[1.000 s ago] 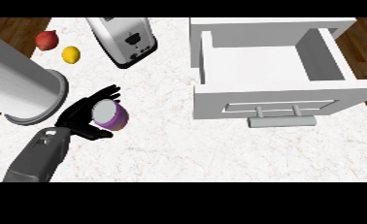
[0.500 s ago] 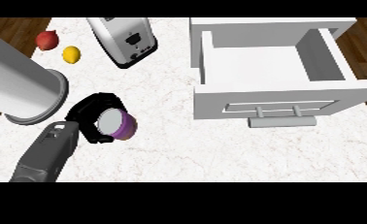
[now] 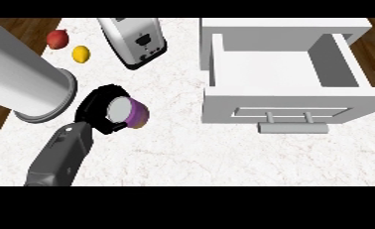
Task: Pick up the can, place it into the drawer and close the drawer
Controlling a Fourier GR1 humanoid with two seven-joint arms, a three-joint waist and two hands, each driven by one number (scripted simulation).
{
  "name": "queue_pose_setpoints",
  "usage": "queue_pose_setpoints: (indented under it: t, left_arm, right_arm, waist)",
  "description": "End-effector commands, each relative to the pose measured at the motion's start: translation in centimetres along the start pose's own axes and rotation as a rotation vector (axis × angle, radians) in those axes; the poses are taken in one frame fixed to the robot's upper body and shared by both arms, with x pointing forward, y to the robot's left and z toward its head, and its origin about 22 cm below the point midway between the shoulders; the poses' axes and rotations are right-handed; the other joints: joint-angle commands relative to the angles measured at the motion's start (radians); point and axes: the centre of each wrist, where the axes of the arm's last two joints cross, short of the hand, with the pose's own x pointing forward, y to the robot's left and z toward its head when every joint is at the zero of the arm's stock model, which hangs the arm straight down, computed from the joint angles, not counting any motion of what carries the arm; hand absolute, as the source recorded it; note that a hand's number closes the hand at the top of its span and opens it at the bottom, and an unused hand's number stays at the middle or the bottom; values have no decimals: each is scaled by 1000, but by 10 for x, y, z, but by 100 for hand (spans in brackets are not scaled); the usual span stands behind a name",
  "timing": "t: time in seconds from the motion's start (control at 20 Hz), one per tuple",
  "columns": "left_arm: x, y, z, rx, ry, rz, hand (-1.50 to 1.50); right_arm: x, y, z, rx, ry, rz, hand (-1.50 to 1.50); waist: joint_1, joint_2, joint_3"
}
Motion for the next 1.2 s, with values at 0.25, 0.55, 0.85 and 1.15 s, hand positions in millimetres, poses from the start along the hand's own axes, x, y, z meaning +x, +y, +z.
queue_pose_setpoints:
  t: [0.25, 0.55, 0.85, 1.15]
  left_arm:
    - [12, -50, -36, 282, -240, 39, 150]
    - [50, -103, -58, 244, -295, -39, 150]
    - [106, -151, -56, 230, -292, -56, 150]
    - [160, -196, -67, 258, -324, -92, 150]
  right_arm:
    - [14, 6, 11, -23, 6, 28, -150]
    - [7, 1, 4, -14, 5, -1, -150]
    - [6, 4, 11, -21, 0, -5, -150]
    - [17, 12, -1, -4, -9, -8, -150]
  waist:
    - [18, -10, 2]
    - [17, -9, 2]
    - [6, -6, 2]
    - [-5, 3, 0]
